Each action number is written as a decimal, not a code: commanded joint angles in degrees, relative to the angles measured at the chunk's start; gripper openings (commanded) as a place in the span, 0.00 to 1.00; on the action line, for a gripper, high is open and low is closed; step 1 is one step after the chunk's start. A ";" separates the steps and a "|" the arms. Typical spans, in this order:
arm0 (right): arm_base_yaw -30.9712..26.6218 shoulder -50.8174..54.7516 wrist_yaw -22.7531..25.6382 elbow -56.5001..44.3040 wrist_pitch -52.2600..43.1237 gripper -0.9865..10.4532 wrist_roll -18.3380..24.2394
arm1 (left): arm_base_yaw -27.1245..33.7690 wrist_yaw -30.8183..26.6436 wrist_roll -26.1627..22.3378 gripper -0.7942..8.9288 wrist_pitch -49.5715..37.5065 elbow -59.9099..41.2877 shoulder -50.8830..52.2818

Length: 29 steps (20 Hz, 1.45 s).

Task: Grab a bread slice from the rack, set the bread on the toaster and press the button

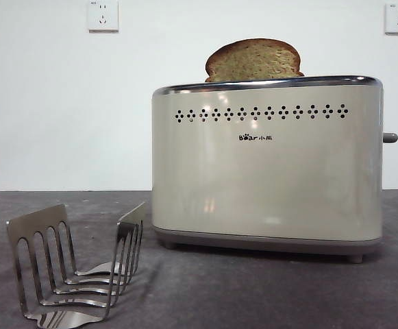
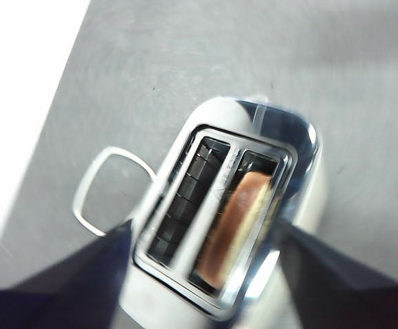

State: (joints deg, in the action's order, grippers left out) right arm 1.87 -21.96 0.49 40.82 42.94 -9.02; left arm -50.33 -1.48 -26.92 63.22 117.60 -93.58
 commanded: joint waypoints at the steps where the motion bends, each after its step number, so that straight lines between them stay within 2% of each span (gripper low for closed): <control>1: 0.00 -2.36 1.22 2.82 1.44 0.08 -1.73 | 0.92 0.17 9.90 0.06 2.86 -0.07 1.75; 8: -0.07 -11.34 0.44 8.76 2.16 0.08 -1.75 | 3.06 0.39 15.89 0.08 12.41 -0.24 4.04; 10: -0.07 -14.23 -2.34 9.62 1.60 0.08 -1.53 | 3.67 1.11 18.88 0.08 12.41 -0.28 4.66; 13: -0.50 -18.38 -5.64 10.32 0.09 0.08 -1.16 | 4.02 3.72 21.07 0.08 12.44 -0.79 5.55; 16: -3.26 -22.14 -10.03 10.47 -1.86 0.08 -0.98 | 4.02 4.07 22.29 0.08 12.46 -3.41 7.87; 17: -4.81 -23.19 -12.90 10.47 -2.73 0.08 -0.92 | 4.02 4.04 22.29 0.08 12.46 -5.11 9.03; 19: -10.16 -27.43 -24.20 10.45 -6.27 0.08 -1.22 | 4.04 3.93 23.80 0.08 12.46 -11.82 13.49; 21: -15.52 -33.27 -33.86 10.45 -8.90 0.08 -1.88 | 4.26 3.02 25.70 0.08 12.46 -18.51 17.90; 23: -18.49 -39.82 -42.51 10.47 -10.84 0.08 -2.12 | 5.05 2.95 26.56 0.08 12.46 -23.56 22.25; 27: -19.78 -52.43 -55.89 10.47 -13.07 0.08 -2.58 | 5.31 2.95 28.15 0.08 12.46 -25.99 27.82; 29: -19.45 -56.74 -57.33 10.47 -13.86 0.08 -2.29 | 5.31 2.97 28.46 0.08 12.46 -25.99 29.99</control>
State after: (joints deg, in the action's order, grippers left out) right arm -17.65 -78.76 -56.21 51.51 29.56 -11.42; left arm -45.10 1.50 0.73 75.92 91.94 -63.55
